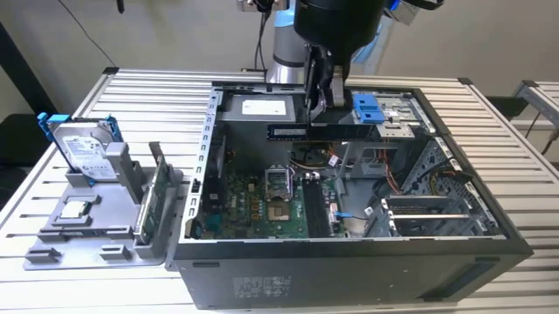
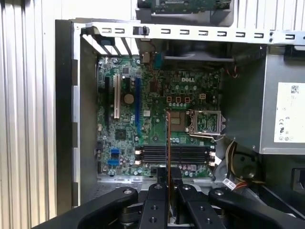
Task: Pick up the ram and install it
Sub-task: 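Pick up the ram and move it above insertion slot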
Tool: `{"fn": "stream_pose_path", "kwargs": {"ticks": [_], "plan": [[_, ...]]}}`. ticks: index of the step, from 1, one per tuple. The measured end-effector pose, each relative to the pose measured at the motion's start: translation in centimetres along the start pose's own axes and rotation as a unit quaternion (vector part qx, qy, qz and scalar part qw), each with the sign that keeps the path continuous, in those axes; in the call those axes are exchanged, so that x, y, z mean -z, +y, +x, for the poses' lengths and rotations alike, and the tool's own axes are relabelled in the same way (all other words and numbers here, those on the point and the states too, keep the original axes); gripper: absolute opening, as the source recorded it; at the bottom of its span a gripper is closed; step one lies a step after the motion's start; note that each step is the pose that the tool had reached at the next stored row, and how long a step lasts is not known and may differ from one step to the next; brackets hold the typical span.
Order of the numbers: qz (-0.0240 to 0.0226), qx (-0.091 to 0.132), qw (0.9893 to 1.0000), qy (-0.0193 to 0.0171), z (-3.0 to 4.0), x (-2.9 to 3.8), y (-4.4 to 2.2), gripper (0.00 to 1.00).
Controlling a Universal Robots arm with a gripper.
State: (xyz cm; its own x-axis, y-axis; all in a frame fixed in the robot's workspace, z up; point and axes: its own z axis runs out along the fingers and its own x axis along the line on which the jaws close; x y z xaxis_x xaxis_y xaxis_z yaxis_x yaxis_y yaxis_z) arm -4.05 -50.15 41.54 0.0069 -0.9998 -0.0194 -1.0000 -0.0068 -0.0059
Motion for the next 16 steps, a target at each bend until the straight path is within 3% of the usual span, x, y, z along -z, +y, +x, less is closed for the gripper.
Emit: {"fn": "stream_pose_path", "kwargs": {"ticks": [16], "plan": [[0.0000, 0.000, 1.0000, -0.0006, -0.36, -0.01, -1.02, 0.14]]}}
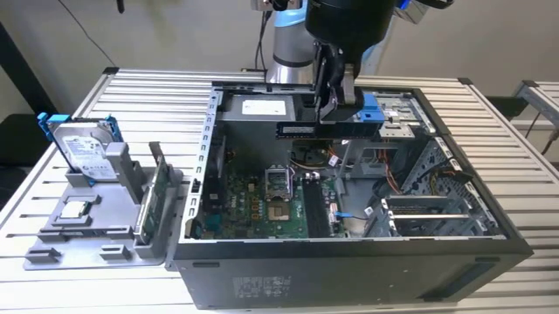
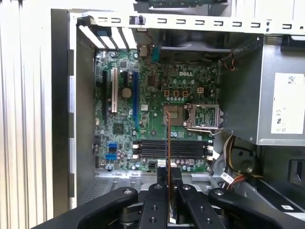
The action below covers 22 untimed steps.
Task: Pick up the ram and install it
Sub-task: 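Pick up the ram and move it above insertion slot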
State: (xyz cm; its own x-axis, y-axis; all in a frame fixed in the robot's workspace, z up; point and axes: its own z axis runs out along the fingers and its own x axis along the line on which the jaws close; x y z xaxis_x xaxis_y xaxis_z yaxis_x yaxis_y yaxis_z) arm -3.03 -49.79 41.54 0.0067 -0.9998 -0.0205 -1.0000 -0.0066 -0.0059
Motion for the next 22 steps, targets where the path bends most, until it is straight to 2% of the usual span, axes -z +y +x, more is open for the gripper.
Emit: {"fn": "stream_pose_path", "kwargs": {"ticks": [8, 17, 22], "plan": [[0.0000, 0.000, 1.0000, 0.0000, -0.17, -0.02, -0.05, 0.14], [0.0000, 0.000, 1.0000, -0.0002, -1.88, -0.17, -0.14, 0.14], [0.0000, 0.000, 1.0000, -0.0006, -2.49, -0.22, -0.16, 0.14]]}}
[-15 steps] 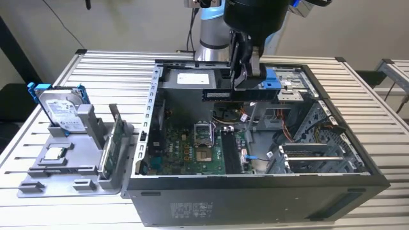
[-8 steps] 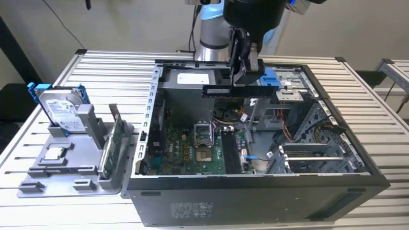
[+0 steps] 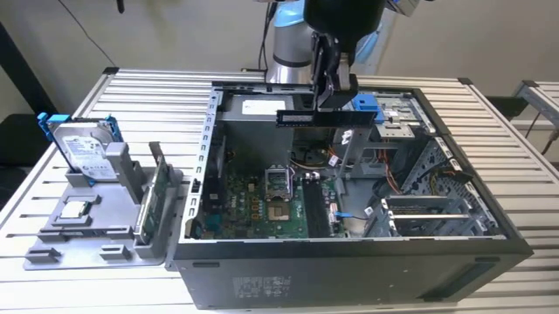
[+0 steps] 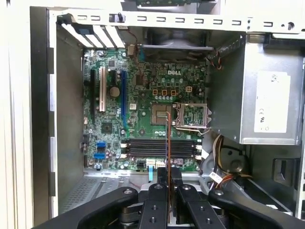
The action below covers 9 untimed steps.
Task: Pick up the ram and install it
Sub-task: 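Pick up the ram and move it above insertion slot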
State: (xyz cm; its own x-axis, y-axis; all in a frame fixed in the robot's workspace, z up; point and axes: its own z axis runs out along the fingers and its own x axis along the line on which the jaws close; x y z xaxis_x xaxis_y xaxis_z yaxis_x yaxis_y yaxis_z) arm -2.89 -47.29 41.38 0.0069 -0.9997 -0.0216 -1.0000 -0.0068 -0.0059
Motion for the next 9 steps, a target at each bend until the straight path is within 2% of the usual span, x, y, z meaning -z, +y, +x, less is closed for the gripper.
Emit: {"fn": "stream_pose_path", "kwargs": {"ticks": [9], "plan": [[0.0000, 0.000, 1.0000, 0.0000, -0.23, -0.02, 0.00, 0.14]]}}
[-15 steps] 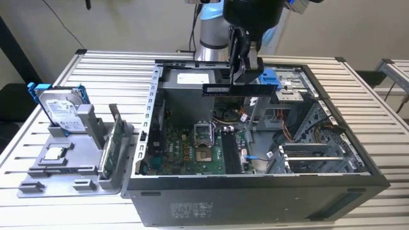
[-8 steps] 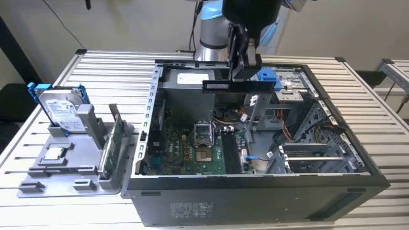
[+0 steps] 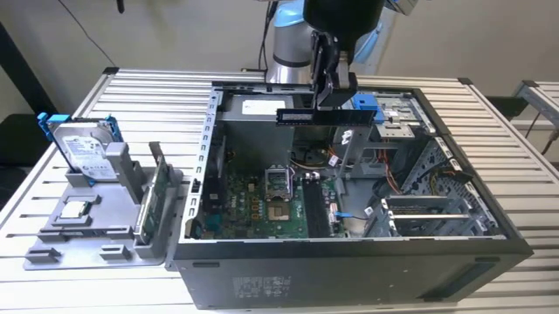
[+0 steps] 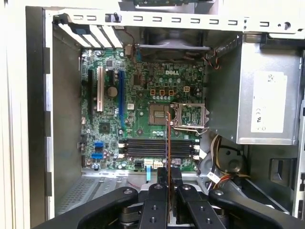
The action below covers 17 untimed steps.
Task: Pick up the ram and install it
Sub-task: 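Pick up the ram and move it above insertion slot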
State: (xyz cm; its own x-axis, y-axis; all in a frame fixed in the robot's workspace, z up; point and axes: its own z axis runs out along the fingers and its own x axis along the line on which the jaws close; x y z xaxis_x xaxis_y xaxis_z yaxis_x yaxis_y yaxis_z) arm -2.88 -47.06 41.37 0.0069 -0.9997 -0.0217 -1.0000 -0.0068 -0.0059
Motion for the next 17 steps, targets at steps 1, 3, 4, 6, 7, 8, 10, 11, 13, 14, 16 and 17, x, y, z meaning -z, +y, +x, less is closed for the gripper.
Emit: {"fn": "stream_pose_path", "kwargs": {"ticks": [1, 3, 4, 6, 7, 8, 10, 11, 13, 14, 16, 17], "plan": [[0.0000, 0.000, 1.0000, 0.0000, 0.00, 0.00, 0.00, 0.14], [0.0000, 0.000, 1.0000, 0.0000, -0.06, -0.01, 0.00, 0.14], [0.0000, 0.000, 1.0000, 0.0000, -0.09, -0.01, 0.00, 0.14], [0.0000, 0.000, 1.0000, -0.0001, -0.17, -0.02, 0.00, 0.14], [0.0000, 0.000, 1.0000, -0.0001, -0.23, -0.03, 0.00, 0.14], [0.0000, 0.000, 1.0000, 0.0000, -0.30, -0.03, -0.01, 0.14], [0.0000, 0.000, 1.0000, 0.0000, -0.49, -0.05, -0.01, 0.14], [0.0000, 0.000, 1.0000, 0.0000, -0.62, -0.06, -0.02, 0.14], [0.0000, 0.000, 1.0000, 0.0000, -0.92, -0.08, -0.04, 0.14], [0.0000, 0.000, 1.0000, 0.0000, -1.13, -0.09, -0.04, 0.14], [0.0000, 0.000, 1.0000, 0.0000, -1.57, -0.12, -0.06, 0.14], [0.0000, 0.000, 1.0000, -0.0001, -1.77, -0.14, -0.07, 0.14]]}}
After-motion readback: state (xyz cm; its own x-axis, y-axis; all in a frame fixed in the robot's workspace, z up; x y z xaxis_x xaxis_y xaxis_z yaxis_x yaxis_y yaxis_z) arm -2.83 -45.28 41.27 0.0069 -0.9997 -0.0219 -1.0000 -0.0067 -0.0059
